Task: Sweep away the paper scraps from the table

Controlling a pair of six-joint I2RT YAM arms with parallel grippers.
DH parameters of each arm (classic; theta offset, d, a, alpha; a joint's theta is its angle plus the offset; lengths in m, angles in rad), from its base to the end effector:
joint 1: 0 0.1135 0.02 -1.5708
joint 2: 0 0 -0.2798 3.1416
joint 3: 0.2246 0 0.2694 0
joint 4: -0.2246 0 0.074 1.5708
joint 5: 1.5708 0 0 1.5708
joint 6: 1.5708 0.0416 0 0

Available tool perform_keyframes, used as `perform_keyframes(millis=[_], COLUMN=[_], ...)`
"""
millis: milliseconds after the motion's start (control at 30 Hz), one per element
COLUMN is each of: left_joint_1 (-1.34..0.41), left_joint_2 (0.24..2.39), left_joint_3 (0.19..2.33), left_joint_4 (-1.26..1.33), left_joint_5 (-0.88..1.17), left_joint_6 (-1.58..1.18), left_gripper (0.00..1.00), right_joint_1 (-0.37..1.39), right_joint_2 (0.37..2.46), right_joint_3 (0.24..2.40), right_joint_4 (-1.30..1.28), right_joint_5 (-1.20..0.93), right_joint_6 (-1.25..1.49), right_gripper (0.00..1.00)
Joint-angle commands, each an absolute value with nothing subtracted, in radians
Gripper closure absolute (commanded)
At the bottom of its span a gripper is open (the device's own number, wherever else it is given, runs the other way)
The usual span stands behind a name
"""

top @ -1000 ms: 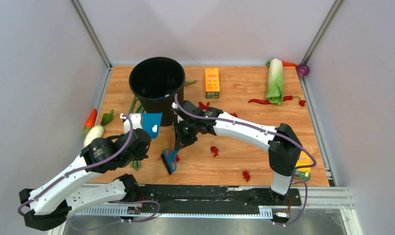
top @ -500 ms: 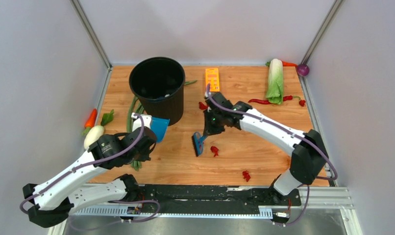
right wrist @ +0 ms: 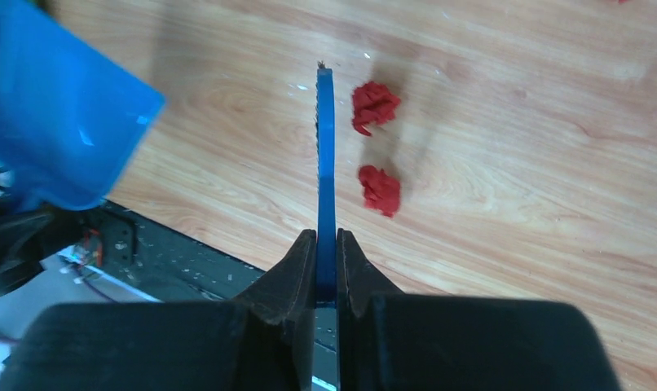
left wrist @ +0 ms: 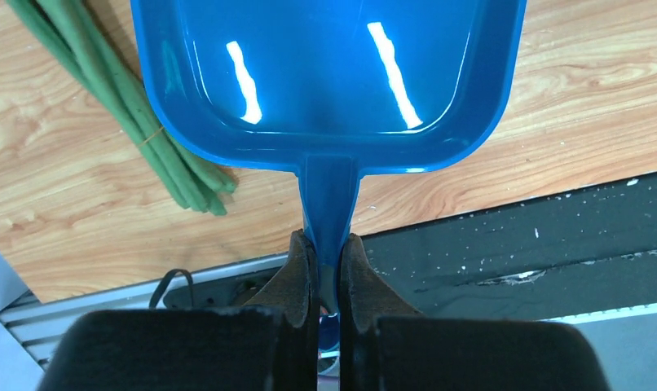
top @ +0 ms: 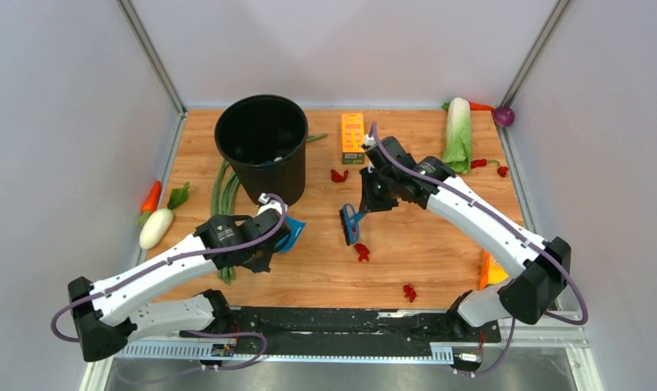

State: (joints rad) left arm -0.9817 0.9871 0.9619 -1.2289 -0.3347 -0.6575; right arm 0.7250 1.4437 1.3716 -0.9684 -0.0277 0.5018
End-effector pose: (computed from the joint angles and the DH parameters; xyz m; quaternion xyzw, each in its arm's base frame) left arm 0.1031 -0.1297 0.2927 0.1312 0.9652 -0.0014 0.2263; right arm 0.2307 0.2059 0.3323 -0.1111 0.9586 0.1618 0.2066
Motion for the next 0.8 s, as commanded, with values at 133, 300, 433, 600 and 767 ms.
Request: perform_keyframes(millis=[133,300,433,600,767], left_joint_1=[-0.991,-1.017,-1.06,-1.109,-1.126], left_joint_2=[1.074,1.182,1.273,1.412,1.496], left_joint_3=[0.948,0.956,0.988,1.063,1.097], left_joint_4=[-1.075,-1.031,-0.996,-0.992,-0.985], left_joint_5=[-0.267,-0.265,-0.239,-0.247,-0.212], left_joint_6=[-0.575,-0.528,-0.493,-0.424,-0.319], left_gripper=[1.0,1.0,1.0,1.0,1.0], right_joint_1=[0.724,0.724,0.724,0.724,0.726], right_joint_2=[1.374,1.437,1.457,1.471,1.515], right_joint_3=[1.603,1.695,1.704,1.66,1.643], right_joint_4=[-1.064,-1.219,-1.285,-1.299,-1.358], right_joint_5=[0.0,0.176,0.245,0.258,0.328], right_joint_6=[0.453,0.407,0.396,0.396,0.413], right_gripper=[1.0,1.0,1.0,1.0,1.0])
